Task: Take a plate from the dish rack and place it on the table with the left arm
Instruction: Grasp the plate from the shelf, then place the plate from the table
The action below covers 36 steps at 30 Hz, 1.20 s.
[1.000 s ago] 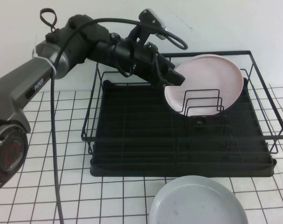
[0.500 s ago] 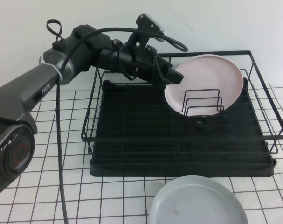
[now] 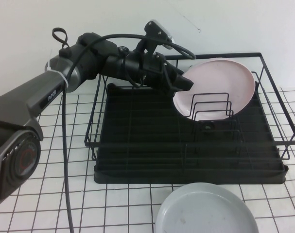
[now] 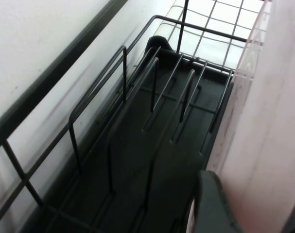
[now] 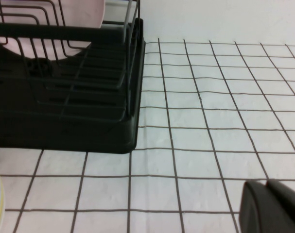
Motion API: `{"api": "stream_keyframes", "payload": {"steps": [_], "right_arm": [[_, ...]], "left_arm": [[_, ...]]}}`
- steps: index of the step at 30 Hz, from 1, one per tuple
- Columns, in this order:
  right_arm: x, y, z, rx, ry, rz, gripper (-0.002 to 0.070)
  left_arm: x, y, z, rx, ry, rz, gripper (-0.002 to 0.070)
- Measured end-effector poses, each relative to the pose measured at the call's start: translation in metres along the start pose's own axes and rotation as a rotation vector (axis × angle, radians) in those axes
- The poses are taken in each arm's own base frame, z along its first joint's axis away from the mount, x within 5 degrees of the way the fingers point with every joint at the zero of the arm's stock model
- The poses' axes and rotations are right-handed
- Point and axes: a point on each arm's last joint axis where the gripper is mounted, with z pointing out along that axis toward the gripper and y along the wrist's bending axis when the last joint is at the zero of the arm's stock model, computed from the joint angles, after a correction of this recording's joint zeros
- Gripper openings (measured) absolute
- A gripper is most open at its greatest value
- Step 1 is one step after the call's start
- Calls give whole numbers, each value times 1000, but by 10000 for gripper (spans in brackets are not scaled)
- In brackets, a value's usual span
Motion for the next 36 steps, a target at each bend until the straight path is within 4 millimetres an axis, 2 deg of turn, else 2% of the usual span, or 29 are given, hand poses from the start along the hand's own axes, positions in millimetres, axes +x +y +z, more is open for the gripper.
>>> {"api": "stream_keyframes", "payload": {"steps": [5, 11, 19, 22, 28, 32, 36], "right_arm": [[0, 0, 0, 0, 0, 0, -1], [0, 0, 0, 0, 0, 0, -1], [0, 0, 0, 0, 0, 0, -1], [0, 0, 0, 0, 0, 0, -1], [0, 0, 0, 0, 0, 0, -1], [0, 0, 0, 0, 0, 0, -1], [0, 0, 0, 0, 0, 0, -1]], "left_arm": [[2, 1, 1, 0, 1, 6, 283], [0, 6, 1, -54, -12, 30, 118], [0, 8, 1, -86, -21, 30, 99], [-10, 6, -5, -100, -37, 42, 96], [-48, -7, -33, -161, -120, 92, 74], [-65, -15, -48, -183, -163, 110, 26], [-81, -26, -61, -180, -191, 132, 8]]}}
